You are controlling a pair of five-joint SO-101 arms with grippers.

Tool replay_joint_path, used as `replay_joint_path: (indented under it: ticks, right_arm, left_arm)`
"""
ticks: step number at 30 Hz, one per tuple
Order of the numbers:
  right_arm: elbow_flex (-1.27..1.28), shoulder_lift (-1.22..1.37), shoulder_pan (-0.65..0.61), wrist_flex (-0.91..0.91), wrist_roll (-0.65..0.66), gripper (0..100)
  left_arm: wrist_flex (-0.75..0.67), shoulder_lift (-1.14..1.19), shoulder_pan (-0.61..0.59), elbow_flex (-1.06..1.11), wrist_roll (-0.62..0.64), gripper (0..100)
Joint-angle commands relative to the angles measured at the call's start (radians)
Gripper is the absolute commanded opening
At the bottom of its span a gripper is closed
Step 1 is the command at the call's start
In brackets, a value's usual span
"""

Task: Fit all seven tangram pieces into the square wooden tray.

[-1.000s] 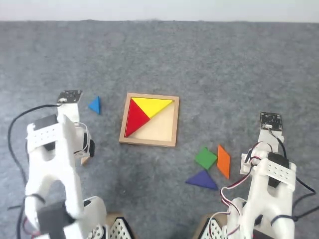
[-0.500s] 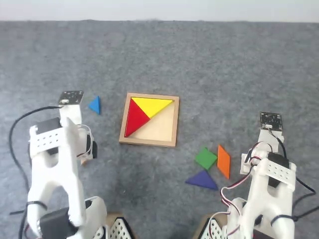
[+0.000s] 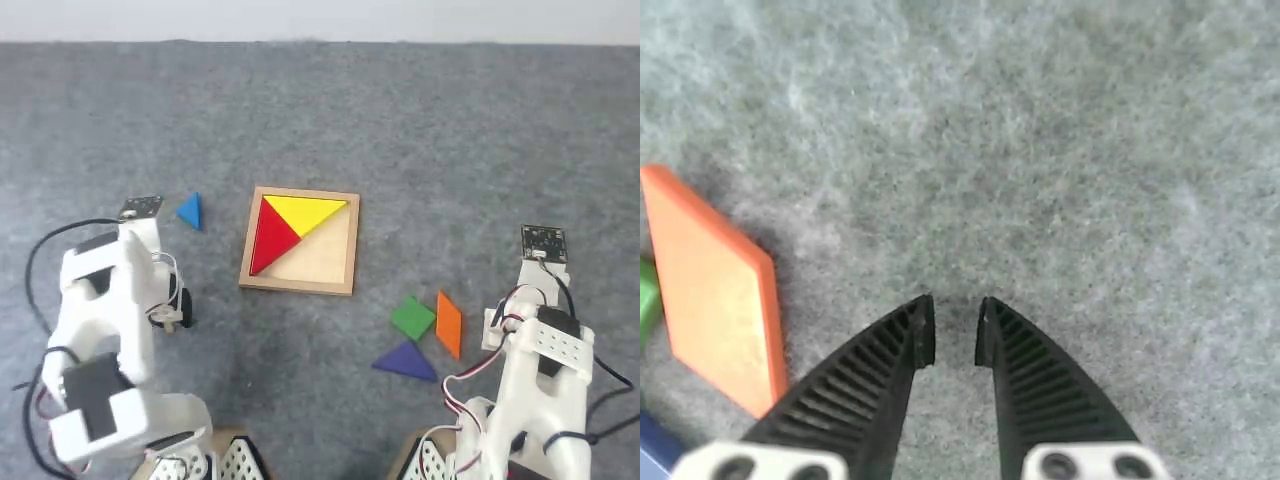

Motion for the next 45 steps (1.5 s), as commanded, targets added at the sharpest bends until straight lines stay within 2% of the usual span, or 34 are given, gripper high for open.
replay_joint_path:
  ticks: [1,9,14,23,27,33,39,42,45]
  right_arm:
    - [-0.009,-0.001,-0.002,-0.004,0.014,8.4]
    - [-0.009,-0.001,-0.002,-0.004,0.014,8.4]
    - [-0.009,-0.001,-0.002,-0.004,0.014,8.4]
    - [-0.009,-0.001,-0.002,-0.004,0.014,8.4]
    - [-0.009,-0.001,-0.002,-0.004,0.014,8.4]
    - [-0.009,-0.001,-0.002,-0.004,0.014,8.4]
    - [-0.009,-0.001,-0.001,-0.004,0.014,8.4]
    - [-0.009,-0.001,-0.001,-0.004,0.014,8.4]
    - [-0.009,-0.001,-0.001,-0.004,0.014,8.4]
  left_arm:
    - [0.015,0.054,-0.006,-0.064,-0.012,14]
    - [0.002,0.048,-0.006,-0.067,-0.009,14]
    - [0.0,0.046,-0.006,-0.068,-0.009,8]
    - [0.008,0.037,-0.008,-0.067,0.018,3]
    - [0.015,-0.08,-0.006,-0.019,0.021,1]
    - [0.071,-0.437,0.005,0.114,0.026,1]
    - [0.213,-0.654,0.135,0.059,0.04,1]
    - [0.282,-0.618,0.252,-0.038,0.063,1]
    - [0.292,-0.503,0.408,-0.128,0.114,1]
